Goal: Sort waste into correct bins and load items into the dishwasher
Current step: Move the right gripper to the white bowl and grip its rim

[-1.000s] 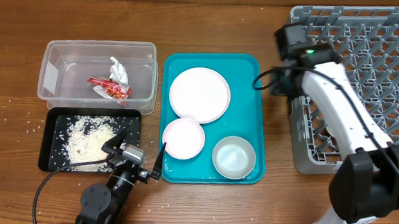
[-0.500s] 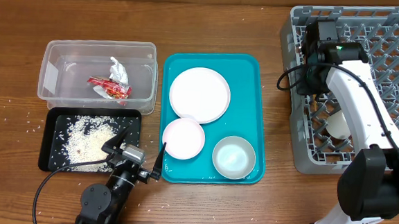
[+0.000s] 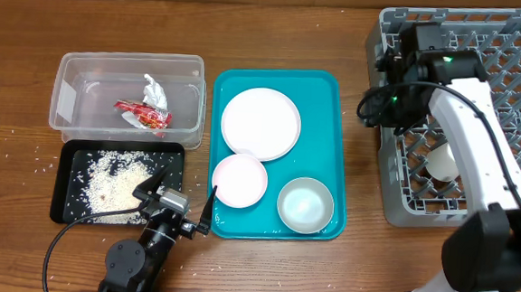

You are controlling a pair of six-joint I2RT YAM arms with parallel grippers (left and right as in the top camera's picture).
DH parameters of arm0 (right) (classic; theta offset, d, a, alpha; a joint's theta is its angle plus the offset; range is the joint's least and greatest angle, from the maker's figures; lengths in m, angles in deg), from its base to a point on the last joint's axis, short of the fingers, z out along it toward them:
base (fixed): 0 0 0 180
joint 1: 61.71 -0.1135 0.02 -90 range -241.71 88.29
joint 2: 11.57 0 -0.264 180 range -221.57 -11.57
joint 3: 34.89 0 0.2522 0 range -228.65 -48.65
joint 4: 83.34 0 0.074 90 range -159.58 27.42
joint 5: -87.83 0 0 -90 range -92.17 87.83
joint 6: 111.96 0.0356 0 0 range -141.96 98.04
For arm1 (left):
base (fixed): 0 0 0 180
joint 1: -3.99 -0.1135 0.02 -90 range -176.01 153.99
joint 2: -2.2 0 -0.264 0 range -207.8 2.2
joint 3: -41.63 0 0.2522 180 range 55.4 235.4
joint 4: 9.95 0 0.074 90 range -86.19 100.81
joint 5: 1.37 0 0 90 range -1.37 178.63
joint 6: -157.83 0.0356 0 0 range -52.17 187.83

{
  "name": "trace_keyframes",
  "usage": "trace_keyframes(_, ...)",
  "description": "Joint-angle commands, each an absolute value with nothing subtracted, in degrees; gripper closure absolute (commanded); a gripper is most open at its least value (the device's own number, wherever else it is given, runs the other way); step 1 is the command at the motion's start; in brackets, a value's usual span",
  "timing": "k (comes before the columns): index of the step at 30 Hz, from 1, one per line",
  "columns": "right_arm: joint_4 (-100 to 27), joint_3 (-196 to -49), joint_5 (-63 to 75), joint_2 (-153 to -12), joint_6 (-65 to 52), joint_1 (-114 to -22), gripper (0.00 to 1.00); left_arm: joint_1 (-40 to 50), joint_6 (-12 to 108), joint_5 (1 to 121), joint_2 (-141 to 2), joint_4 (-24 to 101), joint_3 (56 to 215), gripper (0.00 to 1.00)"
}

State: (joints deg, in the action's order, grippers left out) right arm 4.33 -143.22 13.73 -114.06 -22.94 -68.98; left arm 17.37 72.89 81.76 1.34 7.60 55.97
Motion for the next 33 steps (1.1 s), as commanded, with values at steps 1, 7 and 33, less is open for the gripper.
trace_keyframes(1,7.8,-145.0,31.3,-110.7,-22.3,-69.4,0.38,17.0,73.0,81.7,1.9,7.6,55.7,0.00)
trace_keyframes(7,10.6,-136.7,21.9,-110.7,-21.3,-74.9,0.41,17.0,73.0,81.7,1.9,7.6,55.7,0.00)
trace_keyframes(33,-13.0,-113.4,3.0,-108.9,-7.9,-86.7,0.96,17.0,73.0,81.7,1.9,7.6,55.7,0.00)
